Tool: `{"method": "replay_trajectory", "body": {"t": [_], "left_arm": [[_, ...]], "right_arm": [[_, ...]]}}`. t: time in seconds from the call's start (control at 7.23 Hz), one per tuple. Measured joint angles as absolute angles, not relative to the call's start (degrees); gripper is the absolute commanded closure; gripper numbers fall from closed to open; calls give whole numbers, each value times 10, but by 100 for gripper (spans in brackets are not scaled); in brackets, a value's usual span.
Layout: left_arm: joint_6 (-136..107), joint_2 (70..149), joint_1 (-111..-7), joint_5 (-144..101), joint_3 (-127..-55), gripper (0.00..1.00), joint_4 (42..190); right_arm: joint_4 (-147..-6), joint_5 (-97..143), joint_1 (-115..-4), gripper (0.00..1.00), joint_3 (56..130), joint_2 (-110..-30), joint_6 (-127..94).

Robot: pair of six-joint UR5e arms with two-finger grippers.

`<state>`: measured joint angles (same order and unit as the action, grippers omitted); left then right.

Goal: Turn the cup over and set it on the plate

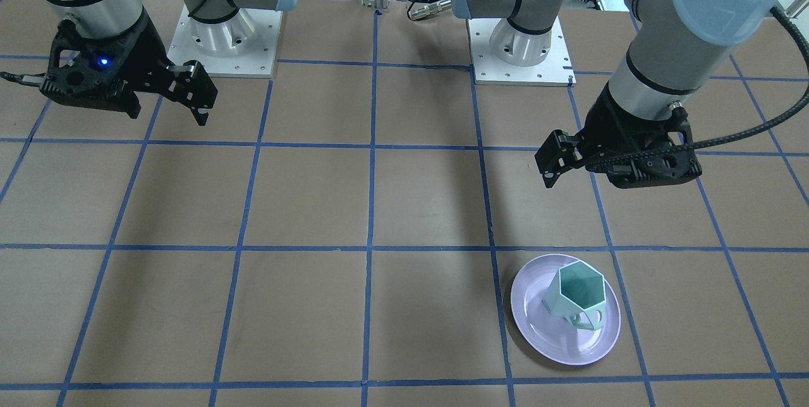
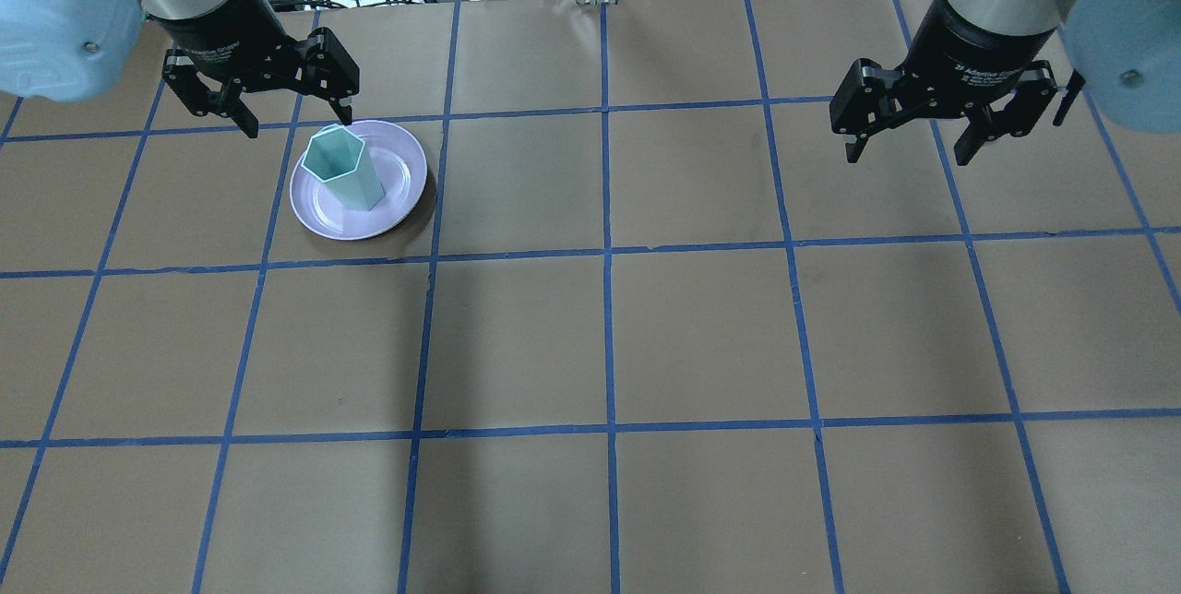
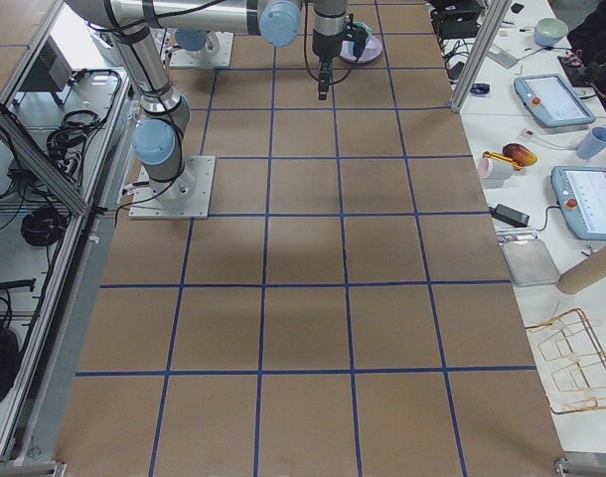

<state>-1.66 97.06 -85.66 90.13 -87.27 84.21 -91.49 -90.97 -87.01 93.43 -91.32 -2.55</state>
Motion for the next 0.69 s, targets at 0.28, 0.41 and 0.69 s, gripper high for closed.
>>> {"method": "replay_trajectory", "body": {"t": [0.28, 0.41, 0.69], "left_arm": [[-17, 970, -857, 901, -875, 0, 842], [-17, 970, -857, 901, -876, 0, 842], [-17, 970, -857, 901, -877, 0, 842]], "right_arm": [[-915, -910, -870, 0, 934, -913, -25], [-915, -910, -870, 0, 934, -913, -25], [-915, -910, -870, 0, 934, -913, -25]]}}
